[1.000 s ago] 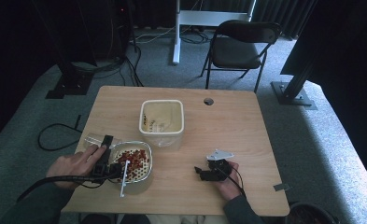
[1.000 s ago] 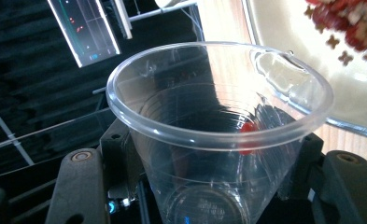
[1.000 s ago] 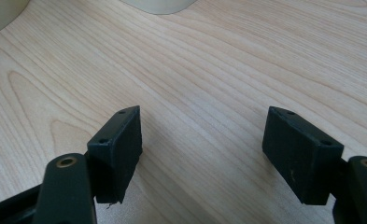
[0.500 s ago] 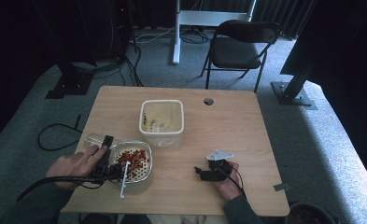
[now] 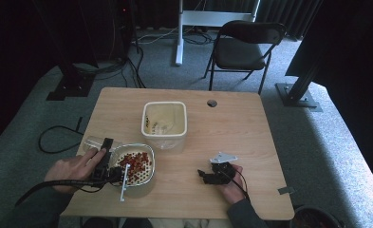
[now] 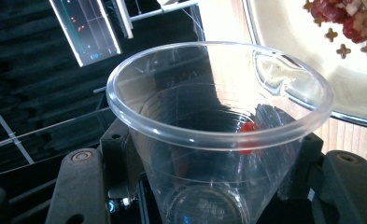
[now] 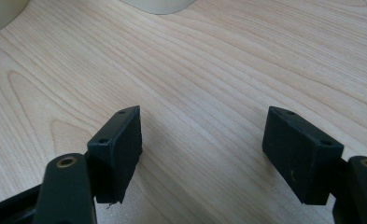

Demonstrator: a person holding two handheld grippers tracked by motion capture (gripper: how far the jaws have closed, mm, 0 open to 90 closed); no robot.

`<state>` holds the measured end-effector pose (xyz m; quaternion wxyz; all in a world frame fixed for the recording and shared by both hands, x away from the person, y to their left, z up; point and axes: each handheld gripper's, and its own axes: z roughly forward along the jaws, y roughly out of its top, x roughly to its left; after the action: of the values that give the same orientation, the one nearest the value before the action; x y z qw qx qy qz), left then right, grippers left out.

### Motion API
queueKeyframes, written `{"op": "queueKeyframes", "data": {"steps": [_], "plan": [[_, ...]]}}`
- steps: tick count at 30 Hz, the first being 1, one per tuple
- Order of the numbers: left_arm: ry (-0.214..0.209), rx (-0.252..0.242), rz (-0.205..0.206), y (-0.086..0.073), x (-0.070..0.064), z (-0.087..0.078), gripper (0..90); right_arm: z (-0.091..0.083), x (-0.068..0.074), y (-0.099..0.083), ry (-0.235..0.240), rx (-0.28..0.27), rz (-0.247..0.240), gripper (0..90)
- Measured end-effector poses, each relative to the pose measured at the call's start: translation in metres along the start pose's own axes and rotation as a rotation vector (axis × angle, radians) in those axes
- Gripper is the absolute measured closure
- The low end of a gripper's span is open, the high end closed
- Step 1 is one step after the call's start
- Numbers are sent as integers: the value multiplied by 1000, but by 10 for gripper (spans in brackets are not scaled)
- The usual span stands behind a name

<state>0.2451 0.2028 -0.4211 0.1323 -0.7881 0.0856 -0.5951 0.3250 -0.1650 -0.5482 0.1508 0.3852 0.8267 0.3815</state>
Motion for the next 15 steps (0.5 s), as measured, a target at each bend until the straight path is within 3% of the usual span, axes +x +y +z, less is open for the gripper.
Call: {"op": "queueKeyframes", "data": {"steps": [9,10,11,12,13,14,15], "plan": [[6,-18,-26,1,5,0,374,0,1,0,-1,0,-5,279],[-1,-33,-63,1,9,2,374,0,1,0,-1,0,-3,280],[-1,-33,-63,1,9,2,374,0,1,0,-1,0,-3,280],[-13,-62,-112,2,14,4,375,0,0,0,1,0,2,280],[-13,-62,-112,2,14,4,375,0,0,0,1,0,2,280],[-35,-101,-169,3,19,6,375,0,1,0,0,0,1,279],[-42,-116,-196,4,22,7,376,0,1,0,0,0,0,279]]}}
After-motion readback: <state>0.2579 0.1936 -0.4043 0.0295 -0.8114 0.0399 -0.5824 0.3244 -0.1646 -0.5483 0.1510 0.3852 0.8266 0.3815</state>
